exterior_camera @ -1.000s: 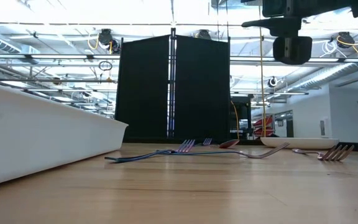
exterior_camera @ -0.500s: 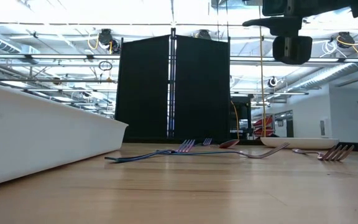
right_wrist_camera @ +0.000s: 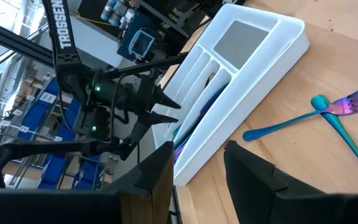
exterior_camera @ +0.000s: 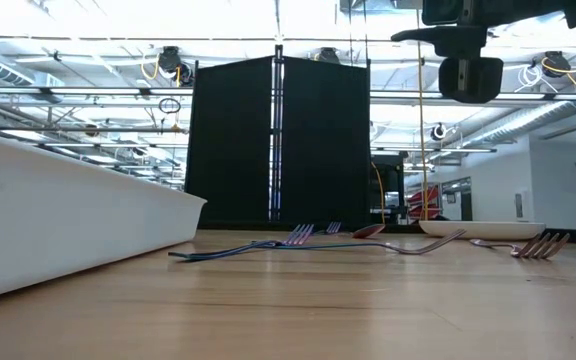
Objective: Sort silverware
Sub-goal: Put the iridescent spoon into the cutlery tray
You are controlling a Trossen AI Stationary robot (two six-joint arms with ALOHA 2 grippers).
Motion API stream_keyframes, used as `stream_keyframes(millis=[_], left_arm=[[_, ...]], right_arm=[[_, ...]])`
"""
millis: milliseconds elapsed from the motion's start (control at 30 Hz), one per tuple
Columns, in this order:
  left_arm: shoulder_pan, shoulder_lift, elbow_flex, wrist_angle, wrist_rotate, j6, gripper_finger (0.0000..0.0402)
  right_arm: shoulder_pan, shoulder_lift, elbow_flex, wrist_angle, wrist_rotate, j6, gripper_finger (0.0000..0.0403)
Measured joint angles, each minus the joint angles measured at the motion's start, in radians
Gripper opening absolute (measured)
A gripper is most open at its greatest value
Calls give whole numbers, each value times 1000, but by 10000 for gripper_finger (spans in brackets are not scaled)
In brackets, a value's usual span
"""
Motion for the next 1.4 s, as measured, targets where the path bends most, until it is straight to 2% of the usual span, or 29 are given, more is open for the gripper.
stream_keyframes(millis=[67,200,267,333,433,600,767,867,933,1100,1200,1267,1400], left_arm=[[9,-12,1,-42,-33,51,169],[10,-69,-1,-230,-141,86,169],[29,-116,-1,-287,-223,178,169],[66,-165,-1,-271,-288,334,169],[140,-235,-1,-195,-336,600,169],[297,-309,-1,-8,-347,1047,169],[432,-331,-1,174,-321,1409,169],[496,-331,-1,281,-375,1632,169],[533,-331,0,348,-397,1721,169],[603,-331,1,372,-342,1611,169],[692,-330,1,355,-231,1568,169],[772,-329,1,371,-143,1609,169],[947,-328,1,485,28,1843,169]], right_arm=[[3,0,0,0,-2,2,128],[15,0,0,3,-35,9,128],[23,0,0,3,-49,9,128],[30,0,0,1,-51,5,128],[34,0,0,-1,-52,-11,128],[34,0,0,-13,-51,-35,128],[36,0,0,-60,-53,-35,128],[43,0,0,-71,-76,-52,128],[58,-1,0,-70,-87,-77,128],[93,-19,0,-94,-97,-179,128],[92,-30,0,-132,-89,-203,128],[92,-38,0,-140,-74,-226,128],[76,-50,0,-162,-68,-268,128]])
